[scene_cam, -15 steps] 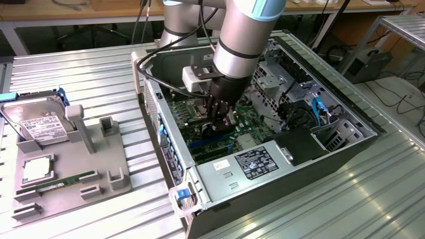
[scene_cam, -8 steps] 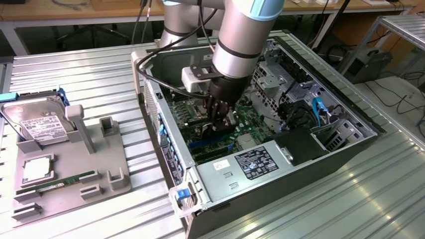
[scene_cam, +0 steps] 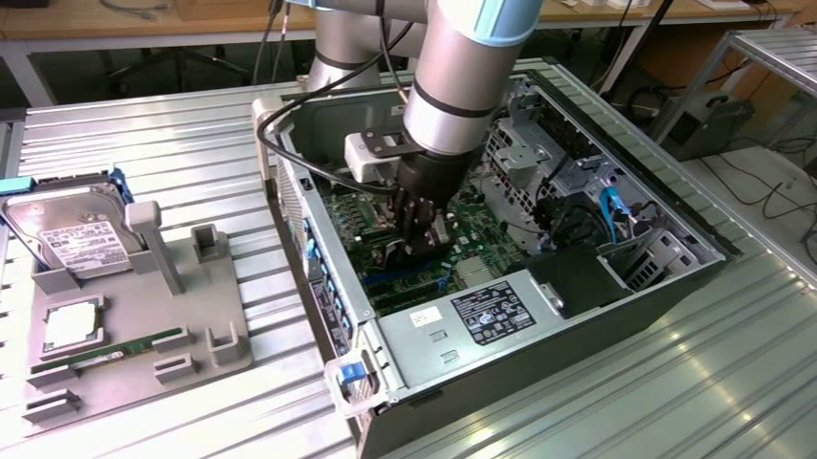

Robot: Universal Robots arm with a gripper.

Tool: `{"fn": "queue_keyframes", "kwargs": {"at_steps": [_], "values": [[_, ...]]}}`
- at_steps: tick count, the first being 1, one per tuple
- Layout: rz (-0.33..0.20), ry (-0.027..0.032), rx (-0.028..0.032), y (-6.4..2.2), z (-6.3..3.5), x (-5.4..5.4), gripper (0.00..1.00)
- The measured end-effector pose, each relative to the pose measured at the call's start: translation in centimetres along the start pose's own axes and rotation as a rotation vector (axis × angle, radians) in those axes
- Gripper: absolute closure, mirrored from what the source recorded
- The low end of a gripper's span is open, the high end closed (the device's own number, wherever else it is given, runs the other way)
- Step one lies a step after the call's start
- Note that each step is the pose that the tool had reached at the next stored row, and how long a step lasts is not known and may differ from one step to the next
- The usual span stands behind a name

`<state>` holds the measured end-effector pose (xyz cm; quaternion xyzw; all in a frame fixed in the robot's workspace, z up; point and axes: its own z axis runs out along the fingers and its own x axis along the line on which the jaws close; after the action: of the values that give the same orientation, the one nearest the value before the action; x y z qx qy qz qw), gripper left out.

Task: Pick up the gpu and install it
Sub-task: 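Insert the gpu into the slot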

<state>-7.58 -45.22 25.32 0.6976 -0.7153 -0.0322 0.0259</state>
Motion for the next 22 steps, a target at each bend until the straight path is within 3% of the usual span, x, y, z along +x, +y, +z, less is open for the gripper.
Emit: {"fn": "queue_keyframes", "kwargs": {"at_steps": [9, 10, 12, 19, 20, 22], "values": [[0.000, 0.0007, -0.0036, -0.01, 0.37, 0.0, 0.74], [0.000, -0.0028, -0.0034, -0.01, 0.47, 0.0, 0.74], [0.000, -0.0003, -0.0032, 0.00, 0.35, 0.0, 0.67], [0.000, -0.0002, -0.0035, 0.31, -2.85, 0.0, 0.67], [0.000, 0.0018, -0.0033, 0.48, -2.95, -0.1, 0.67], [0.001, 0.0147, -0.0031, 0.56, -2.95, -0.5, 0.81]]}}
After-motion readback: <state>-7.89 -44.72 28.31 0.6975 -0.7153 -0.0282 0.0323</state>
